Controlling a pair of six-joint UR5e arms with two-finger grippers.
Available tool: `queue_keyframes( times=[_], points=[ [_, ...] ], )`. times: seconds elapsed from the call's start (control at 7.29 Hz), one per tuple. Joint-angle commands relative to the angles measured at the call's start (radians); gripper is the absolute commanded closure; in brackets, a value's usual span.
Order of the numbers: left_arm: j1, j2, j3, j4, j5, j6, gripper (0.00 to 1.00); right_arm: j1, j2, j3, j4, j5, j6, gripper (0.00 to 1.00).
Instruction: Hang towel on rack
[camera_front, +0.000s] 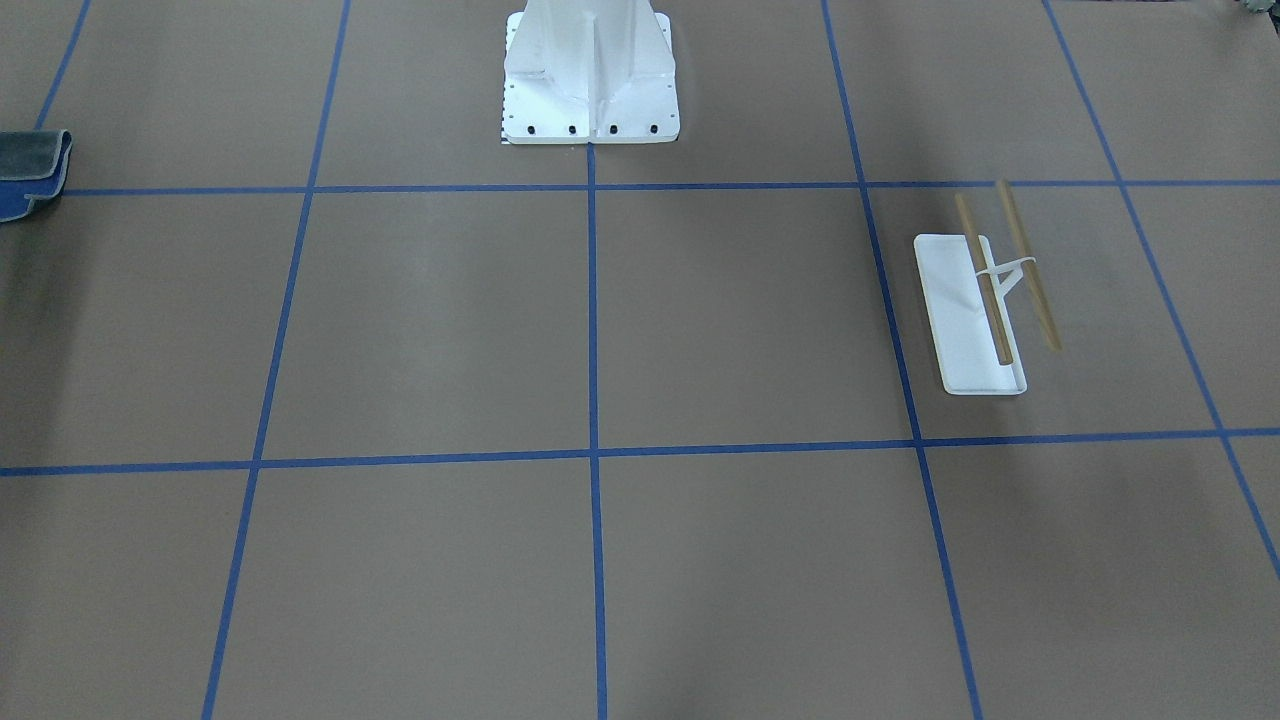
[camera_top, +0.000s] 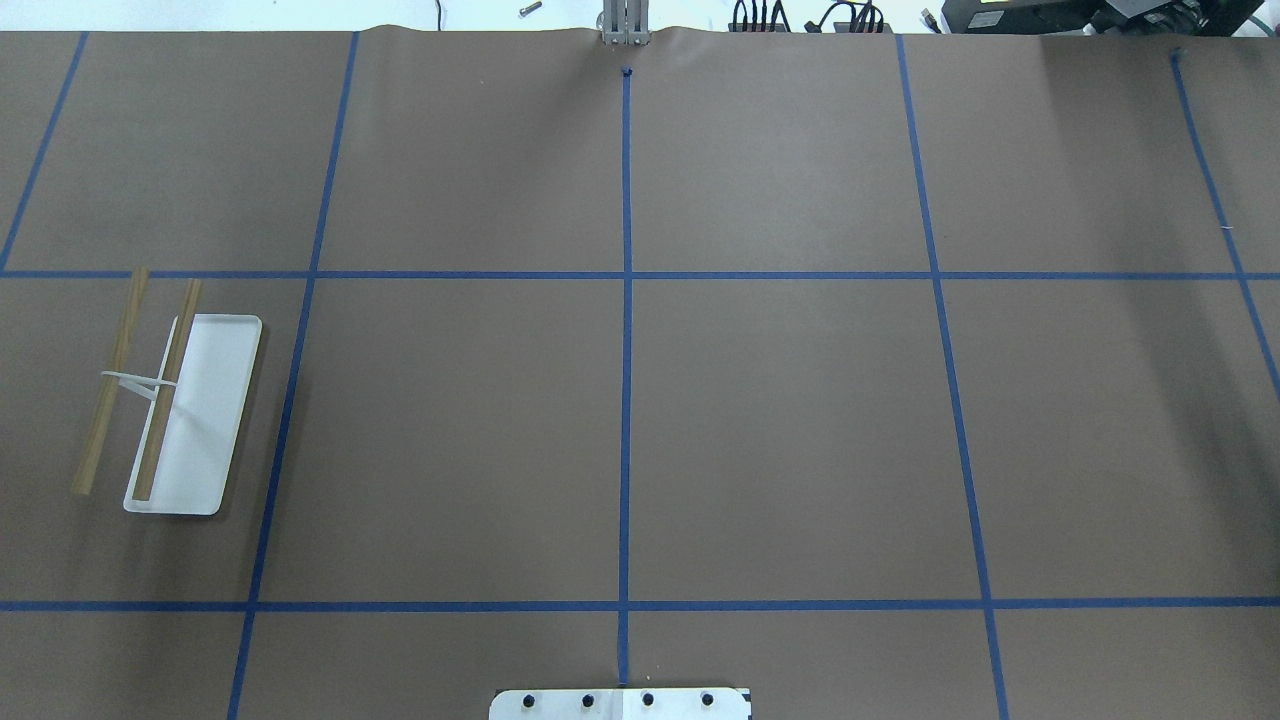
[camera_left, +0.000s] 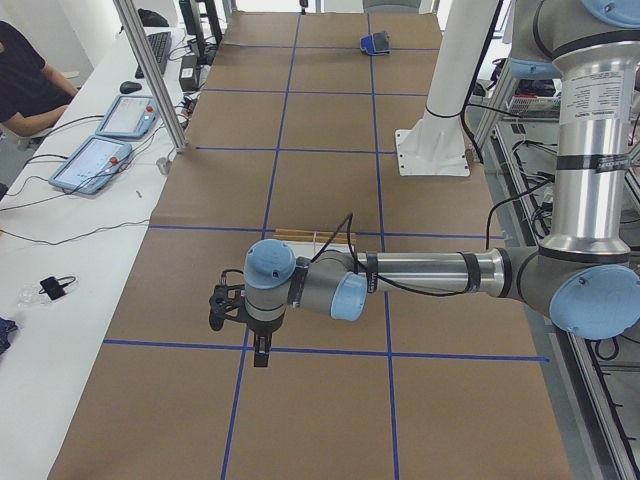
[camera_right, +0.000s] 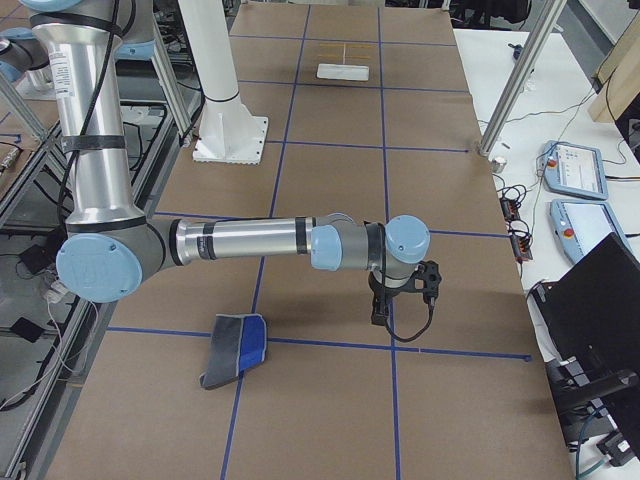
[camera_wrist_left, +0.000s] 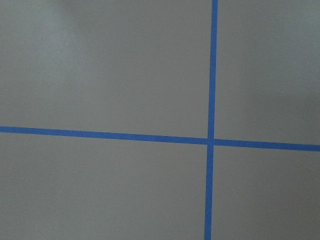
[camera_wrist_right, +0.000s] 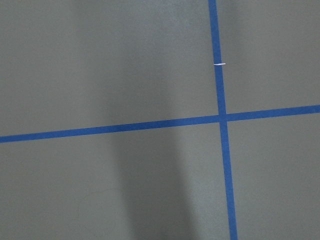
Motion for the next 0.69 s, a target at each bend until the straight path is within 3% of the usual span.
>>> queue_keyframes(
  times=[0.0,0.14,0.27,0.55],
  points=[
    [0.000,0.002,-0.006,-0.002,-0.001,-0.001,0.02,-0.011,-0.060,-0.075,0.257,0.012,-0.008,0.00],
    [0.000,0.002,-0.009,-0.003,-0.001,-0.001,0.02,-0.022,-0.112,-0.080,0.405,-0.043,0.001,0.00],
    [0.000,0.003,-0.009,-0.003,-0.005,-0.002,0.02,-0.049,-0.175,-0.064,0.472,-0.045,0.001,0.00],
    [0.000,0.003,-0.009,-0.003,-0.045,-0.034,0.02,-0.087,-0.326,0.035,0.477,-0.046,0.001,0.00]
  ],
)
